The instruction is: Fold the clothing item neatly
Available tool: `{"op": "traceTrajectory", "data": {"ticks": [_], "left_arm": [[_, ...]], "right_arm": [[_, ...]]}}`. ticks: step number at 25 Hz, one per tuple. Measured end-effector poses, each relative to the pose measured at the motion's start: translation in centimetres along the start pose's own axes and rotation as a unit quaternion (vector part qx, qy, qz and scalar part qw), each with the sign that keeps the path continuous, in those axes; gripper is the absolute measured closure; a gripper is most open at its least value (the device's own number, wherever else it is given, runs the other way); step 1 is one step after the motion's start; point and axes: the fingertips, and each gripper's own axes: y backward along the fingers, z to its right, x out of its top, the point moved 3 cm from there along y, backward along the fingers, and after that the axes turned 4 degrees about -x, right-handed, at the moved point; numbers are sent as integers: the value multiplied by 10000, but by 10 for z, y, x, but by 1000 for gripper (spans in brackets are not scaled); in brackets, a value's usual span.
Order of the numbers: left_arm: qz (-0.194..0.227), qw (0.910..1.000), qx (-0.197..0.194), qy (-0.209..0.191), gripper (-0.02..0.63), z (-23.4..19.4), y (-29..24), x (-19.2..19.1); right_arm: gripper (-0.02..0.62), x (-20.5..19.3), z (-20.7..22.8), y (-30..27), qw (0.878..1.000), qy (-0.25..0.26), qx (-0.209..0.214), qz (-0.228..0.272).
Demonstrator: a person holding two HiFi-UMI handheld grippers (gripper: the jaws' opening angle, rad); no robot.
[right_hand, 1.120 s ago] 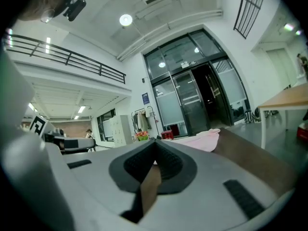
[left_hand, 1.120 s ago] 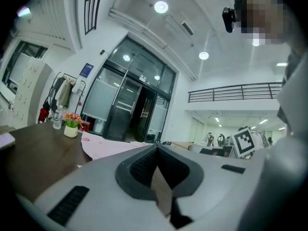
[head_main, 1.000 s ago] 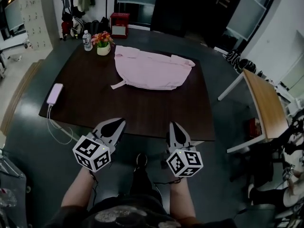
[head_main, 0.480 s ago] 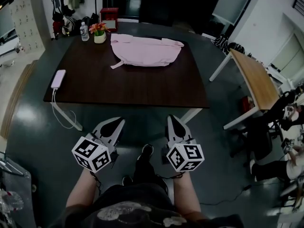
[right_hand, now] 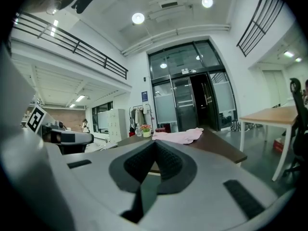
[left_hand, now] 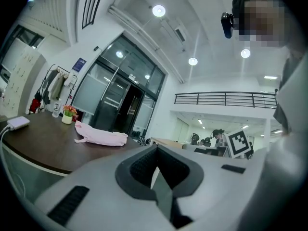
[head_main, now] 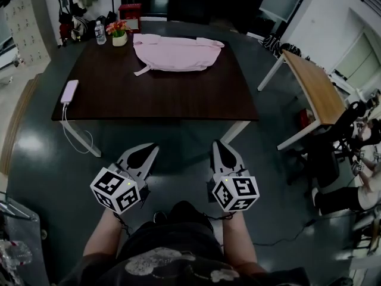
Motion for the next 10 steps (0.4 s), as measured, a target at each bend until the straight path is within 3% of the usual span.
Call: {"op": "traceTrajectory", "data": {"ticks": [10], "left_arm": [[114,9999,12,-120,595,10,-22,-8]], "right_arm": [[603,-18,34,-3,9995,-195,-89,-242]]}}
